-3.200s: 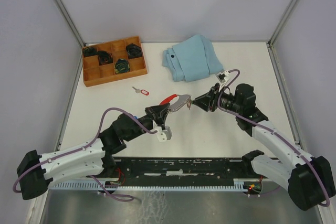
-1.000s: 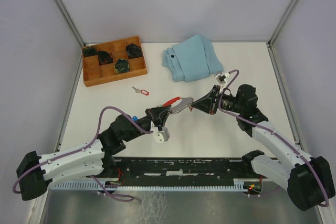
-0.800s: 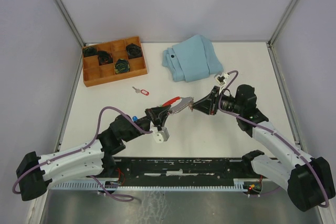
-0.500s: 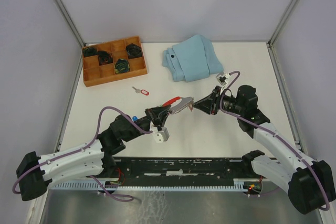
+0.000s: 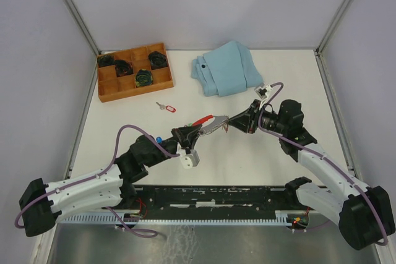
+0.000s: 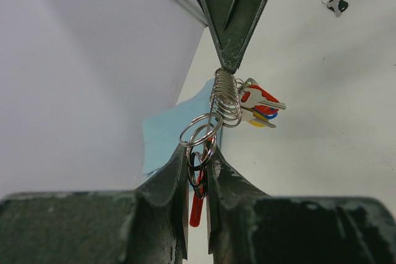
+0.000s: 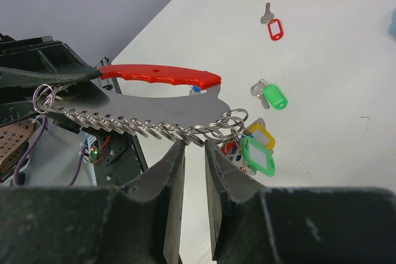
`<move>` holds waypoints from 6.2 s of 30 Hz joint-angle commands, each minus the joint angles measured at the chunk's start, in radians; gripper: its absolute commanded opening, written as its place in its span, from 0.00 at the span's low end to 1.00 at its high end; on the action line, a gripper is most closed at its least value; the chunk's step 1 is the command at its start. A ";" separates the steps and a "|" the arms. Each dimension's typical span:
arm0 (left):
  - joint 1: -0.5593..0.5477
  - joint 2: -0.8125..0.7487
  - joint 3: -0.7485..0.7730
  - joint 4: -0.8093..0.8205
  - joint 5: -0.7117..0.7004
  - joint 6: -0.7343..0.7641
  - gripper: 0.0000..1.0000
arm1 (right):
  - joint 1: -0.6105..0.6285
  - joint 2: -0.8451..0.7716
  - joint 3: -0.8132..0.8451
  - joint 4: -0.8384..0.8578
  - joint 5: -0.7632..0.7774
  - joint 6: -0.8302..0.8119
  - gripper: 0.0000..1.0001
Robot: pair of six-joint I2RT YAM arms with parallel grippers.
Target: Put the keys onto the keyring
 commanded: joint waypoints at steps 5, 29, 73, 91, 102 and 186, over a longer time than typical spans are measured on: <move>-0.004 0.004 0.020 0.101 0.032 -0.047 0.03 | -0.003 0.018 0.020 0.102 -0.032 0.024 0.27; -0.004 -0.013 0.008 0.110 0.009 -0.049 0.03 | -0.004 -0.019 0.005 0.139 -0.135 0.036 0.17; -0.007 0.303 -0.294 0.645 -0.011 -0.421 0.33 | 0.035 0.231 0.154 -0.285 -0.006 -0.230 0.01; 0.005 0.067 -0.332 0.505 -0.209 -0.659 0.60 | 0.193 0.443 0.408 -0.622 0.156 -0.576 0.01; 0.243 0.423 -0.173 0.636 0.116 -0.966 0.55 | 0.236 0.473 0.455 -0.664 0.206 -0.713 0.01; 0.080 0.526 -0.102 0.352 0.058 -1.233 0.60 | 0.314 0.435 0.428 -0.604 0.292 -0.802 0.01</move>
